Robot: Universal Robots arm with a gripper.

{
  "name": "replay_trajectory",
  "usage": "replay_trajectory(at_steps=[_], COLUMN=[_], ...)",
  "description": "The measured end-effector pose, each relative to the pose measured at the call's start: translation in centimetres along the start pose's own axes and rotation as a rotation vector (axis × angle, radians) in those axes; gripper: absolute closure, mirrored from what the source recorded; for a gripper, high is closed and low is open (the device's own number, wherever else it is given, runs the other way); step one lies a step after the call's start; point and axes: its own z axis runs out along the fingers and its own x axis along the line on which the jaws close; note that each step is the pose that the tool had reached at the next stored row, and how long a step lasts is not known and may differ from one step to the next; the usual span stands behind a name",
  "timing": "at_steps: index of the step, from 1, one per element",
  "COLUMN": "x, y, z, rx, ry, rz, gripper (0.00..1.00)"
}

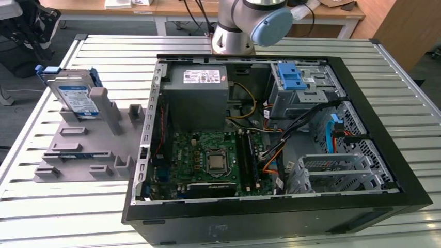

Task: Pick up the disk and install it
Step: 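Pick up the disk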

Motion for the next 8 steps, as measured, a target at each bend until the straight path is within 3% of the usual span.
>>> replay_trajectory(at_steps=[8], x=[0.00], y=[0.00], z=[0.00], rx=[-0.0001], ry=[0.0003], rz=[-0.006], gripper=[0.89])
